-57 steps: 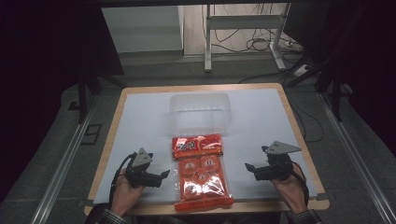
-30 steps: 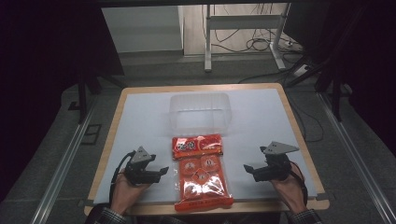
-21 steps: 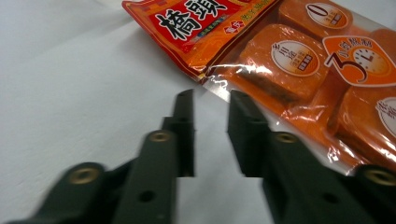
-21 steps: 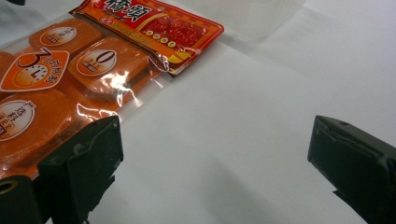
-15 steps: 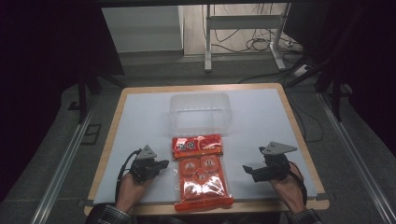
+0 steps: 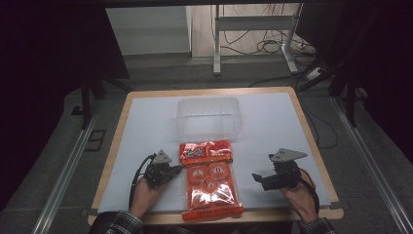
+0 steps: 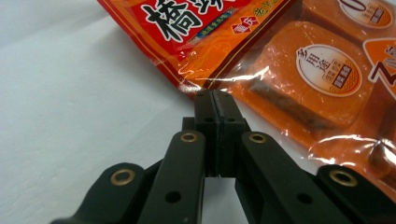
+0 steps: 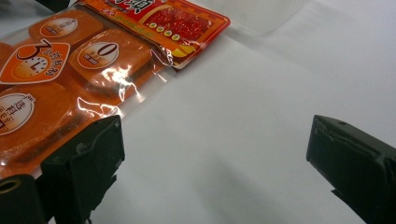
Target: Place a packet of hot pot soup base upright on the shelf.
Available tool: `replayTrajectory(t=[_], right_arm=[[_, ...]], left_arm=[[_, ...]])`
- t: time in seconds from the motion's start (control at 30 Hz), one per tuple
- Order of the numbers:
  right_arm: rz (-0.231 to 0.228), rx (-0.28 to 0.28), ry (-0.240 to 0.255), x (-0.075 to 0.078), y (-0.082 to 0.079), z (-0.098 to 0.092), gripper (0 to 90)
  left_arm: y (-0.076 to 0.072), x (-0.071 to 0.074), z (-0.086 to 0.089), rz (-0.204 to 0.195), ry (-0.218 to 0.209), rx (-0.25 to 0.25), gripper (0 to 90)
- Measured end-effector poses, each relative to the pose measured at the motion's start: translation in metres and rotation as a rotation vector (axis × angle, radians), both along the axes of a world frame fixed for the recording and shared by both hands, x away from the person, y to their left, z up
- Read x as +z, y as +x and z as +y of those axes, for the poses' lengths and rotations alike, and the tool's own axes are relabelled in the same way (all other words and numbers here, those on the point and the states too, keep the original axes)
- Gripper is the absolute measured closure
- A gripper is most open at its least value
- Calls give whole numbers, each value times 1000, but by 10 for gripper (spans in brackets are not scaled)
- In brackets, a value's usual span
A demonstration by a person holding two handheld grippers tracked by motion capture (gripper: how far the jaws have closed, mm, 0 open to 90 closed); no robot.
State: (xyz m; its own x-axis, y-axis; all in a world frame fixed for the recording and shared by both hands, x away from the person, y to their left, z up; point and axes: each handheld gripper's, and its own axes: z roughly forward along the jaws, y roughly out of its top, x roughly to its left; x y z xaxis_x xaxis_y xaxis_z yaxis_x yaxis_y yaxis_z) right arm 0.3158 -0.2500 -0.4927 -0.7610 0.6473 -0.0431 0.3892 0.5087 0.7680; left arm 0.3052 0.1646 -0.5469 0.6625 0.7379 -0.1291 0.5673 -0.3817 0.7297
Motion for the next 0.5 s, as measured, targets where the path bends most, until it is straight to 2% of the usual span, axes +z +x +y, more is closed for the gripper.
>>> replayTrajectory(t=[0.1,0.5], right_arm=[[4,1,-3,0,0,1,44],[11,7,-18,-2,2,4,47]], left_arm=[[2,-1,-2,10,-15,0,899],[16,2,-20,-5,22,-37,900]])
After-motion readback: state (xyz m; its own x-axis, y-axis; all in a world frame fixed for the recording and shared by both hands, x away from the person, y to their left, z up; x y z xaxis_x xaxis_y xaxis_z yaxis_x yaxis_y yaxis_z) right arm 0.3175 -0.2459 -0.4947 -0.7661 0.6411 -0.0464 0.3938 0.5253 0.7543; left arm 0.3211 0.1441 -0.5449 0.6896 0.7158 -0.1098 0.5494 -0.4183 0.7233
